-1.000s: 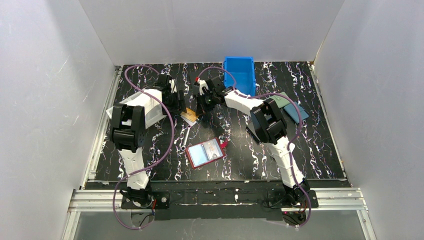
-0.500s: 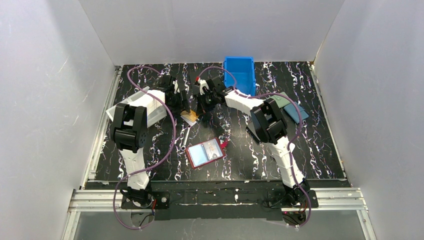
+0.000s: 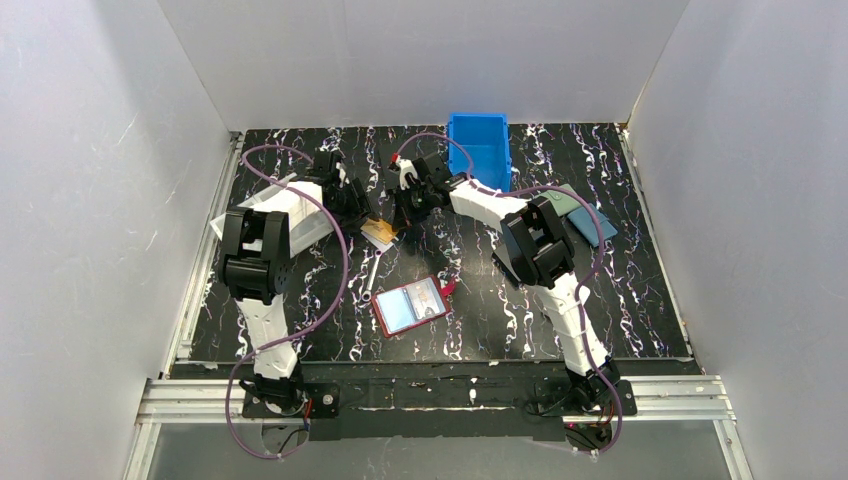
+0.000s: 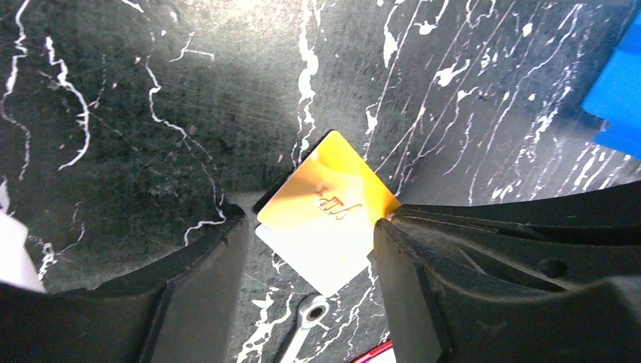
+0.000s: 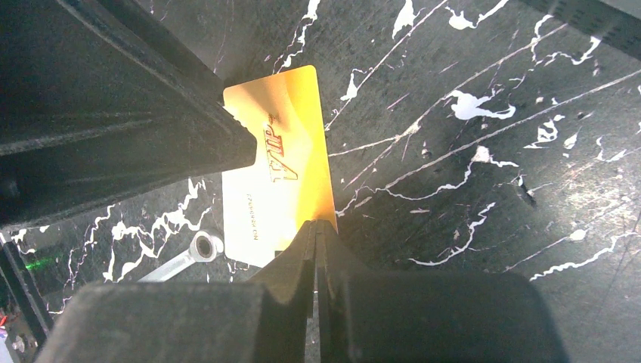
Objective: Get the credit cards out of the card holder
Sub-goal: Pick up the credit card from the center of the board.
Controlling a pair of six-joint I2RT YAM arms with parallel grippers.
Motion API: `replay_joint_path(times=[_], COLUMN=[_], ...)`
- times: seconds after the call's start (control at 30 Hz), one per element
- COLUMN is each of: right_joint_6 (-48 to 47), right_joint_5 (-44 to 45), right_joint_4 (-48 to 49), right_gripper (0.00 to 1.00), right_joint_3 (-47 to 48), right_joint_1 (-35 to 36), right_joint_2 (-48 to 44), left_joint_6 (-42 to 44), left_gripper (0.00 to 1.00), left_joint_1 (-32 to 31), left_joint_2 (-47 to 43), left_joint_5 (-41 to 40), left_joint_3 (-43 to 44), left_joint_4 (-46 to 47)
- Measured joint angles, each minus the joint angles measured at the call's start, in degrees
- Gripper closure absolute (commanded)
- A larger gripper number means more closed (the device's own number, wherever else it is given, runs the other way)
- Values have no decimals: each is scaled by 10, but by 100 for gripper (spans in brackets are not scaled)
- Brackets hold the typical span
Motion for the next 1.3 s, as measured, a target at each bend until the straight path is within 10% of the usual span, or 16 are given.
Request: replay_joint_path(times=[1.3], right_joint_6=[29], right_joint_5=[-42], right_joint_4=[-2], right_gripper=[95], right_joint_3=[12], right_joint_1=[-17], right_joint_2=[14], left_joint_6=[-185], left_gripper=[70], left_joint_1=[36], left_joint_2=[-16], left_joint_5=[178], left_joint_3=[-147], left_joint_4=[319])
